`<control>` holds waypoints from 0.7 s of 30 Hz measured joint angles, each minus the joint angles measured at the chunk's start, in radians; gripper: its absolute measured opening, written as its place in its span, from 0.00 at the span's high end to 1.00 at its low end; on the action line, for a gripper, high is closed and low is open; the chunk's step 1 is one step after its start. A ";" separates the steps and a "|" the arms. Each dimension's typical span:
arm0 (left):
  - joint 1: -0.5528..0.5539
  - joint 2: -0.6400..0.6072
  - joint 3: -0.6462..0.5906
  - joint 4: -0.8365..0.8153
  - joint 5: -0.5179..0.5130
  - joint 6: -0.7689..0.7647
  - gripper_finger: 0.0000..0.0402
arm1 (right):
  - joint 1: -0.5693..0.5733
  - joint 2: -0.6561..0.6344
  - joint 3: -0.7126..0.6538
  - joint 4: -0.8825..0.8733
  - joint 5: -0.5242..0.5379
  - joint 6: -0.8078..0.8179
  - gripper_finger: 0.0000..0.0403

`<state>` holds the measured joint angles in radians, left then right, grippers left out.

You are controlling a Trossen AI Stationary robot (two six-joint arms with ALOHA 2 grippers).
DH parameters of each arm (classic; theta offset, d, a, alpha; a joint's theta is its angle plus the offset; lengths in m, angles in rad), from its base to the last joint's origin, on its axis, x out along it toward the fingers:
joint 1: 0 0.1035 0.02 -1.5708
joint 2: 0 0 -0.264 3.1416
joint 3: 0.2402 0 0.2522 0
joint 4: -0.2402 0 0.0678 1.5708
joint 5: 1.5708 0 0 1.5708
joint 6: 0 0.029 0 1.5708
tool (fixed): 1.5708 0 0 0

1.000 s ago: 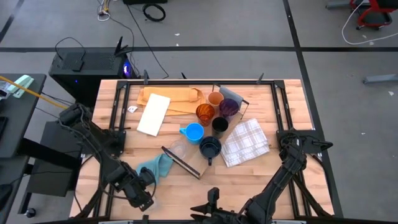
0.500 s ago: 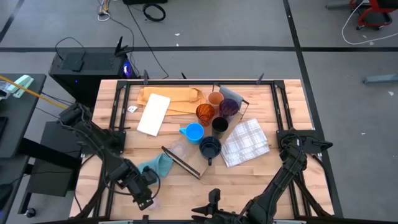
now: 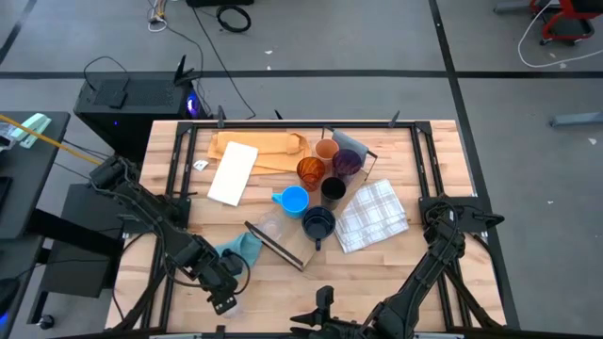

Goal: Stack small to large cups/mugs on shelf
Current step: Put the transparent mug on the shelf

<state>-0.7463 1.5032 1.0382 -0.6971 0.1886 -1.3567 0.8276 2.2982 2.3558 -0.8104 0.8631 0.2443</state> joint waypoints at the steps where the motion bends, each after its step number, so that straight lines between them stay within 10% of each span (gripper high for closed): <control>1: 0.004 0.000 0.000 0.017 0.000 0.000 0.44 | 0.000 0.000 0.000 0.000 0.000 -0.001 0.75; 21: 0.004 0.002 -0.049 0.057 0.004 -0.029 0.44 | 0.001 0.000 0.000 -0.005 -0.008 -0.003 0.75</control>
<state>-0.7425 1.5055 0.9893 -0.6399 0.1925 -1.3857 0.8288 2.2982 2.3558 -0.8150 0.8551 0.2413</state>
